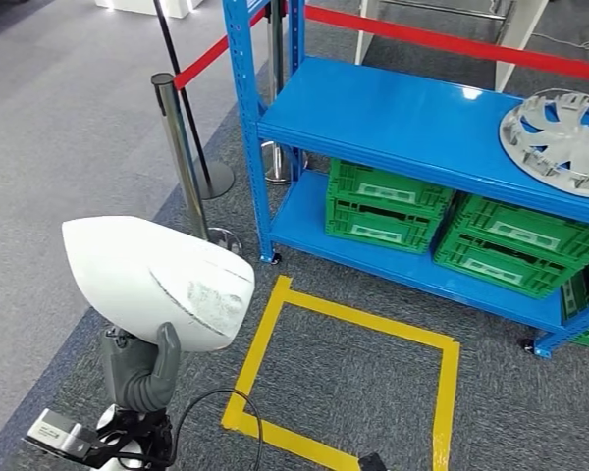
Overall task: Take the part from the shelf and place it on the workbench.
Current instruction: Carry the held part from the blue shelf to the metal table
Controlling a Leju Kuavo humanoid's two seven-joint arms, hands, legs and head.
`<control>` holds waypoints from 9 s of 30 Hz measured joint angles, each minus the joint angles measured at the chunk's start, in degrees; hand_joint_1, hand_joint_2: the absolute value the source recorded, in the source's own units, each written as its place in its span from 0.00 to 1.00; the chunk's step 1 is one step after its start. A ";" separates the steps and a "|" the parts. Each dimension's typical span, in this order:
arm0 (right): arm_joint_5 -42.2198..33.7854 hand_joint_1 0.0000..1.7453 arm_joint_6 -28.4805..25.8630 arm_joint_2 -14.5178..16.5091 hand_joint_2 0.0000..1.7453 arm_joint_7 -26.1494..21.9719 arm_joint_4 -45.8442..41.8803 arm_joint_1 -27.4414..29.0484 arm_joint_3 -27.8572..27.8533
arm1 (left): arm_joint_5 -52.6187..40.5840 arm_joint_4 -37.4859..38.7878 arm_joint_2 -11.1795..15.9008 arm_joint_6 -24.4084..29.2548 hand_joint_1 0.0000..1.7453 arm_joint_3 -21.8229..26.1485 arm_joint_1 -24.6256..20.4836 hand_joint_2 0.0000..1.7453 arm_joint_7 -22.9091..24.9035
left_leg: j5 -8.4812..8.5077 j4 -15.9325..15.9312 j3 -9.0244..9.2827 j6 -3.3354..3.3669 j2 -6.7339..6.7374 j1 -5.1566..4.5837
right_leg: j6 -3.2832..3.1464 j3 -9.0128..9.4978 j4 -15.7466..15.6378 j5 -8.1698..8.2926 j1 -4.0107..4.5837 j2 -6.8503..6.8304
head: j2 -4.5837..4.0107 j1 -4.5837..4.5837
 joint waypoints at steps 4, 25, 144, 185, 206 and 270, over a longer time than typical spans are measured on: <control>0.13 0.00 0.00 -0.01 0.00 -0.16 0.00 0.01 -0.01 | -0.22 -0.08 0.05 0.12 1.00 0.04 0.09 1.00 -0.04 | -4.33 7.37 -3.39 -1.06 4.77 -0.22 | -1.04 0.17 -0.32 0.29 -0.07 -3.43 | 0.00 -0.69; 2.25 0.00 0.40 -0.21 0.00 0.01 0.00 0.24 0.67 | -2.89 -2.79 0.84 4.47 1.00 1.61 2.70 1.00 0.00 | -0.59 -0.39 0.94 1.83 3.44 -0.54 | 0.62 -5.39 10.46 -3.25 0.38 -3.45 | 0.00 -0.38; 1.93 0.00 4.08 -0.93 0.00 5.11 0.04 -0.45 -0.85 | -2.39 -4.81 1.81 8.42 1.00 4.14 5.73 1.00 0.18 | -0.67 0.54 -0.08 1.83 6.69 -0.49 | 1.44 -6.06 14.43 -8.18 0.45 -4.69 | -0.02 0.02; 4.99 0.00 8.48 -1.20 0.00 2.33 0.08 -0.40 -0.29 | -2.73 -5.24 1.48 6.15 1.00 3.19 3.98 1.00 0.08 | -0.80 1.24 -0.67 -0.37 0.31 0.27 | -0.05 -1.60 0.81 0.73 0.06 -0.52 | 0.00 0.27; 5.38 0.00 8.55 -1.08 0.00 2.38 0.09 -0.87 0.05 | -3.29 -5.02 1.49 6.75 1.00 3.17 3.78 1.00 0.10 | -0.95 0.88 0.06 1.36 7.36 -0.20 | 1.16 -3.99 10.08 -5.86 0.59 -6.46 | 0.00 0.08; 4.53 0.00 9.62 -1.05 0.00 2.15 0.09 -0.62 -0.01 | -3.63 -4.90 1.83 7.19 1.00 3.01 3.92 1.00 -0.12 | -2.39 1.03 1.05 2.08 6.87 0.02 | 1.36 -9.67 16.06 -4.98 0.66 -4.31 | 0.00 0.35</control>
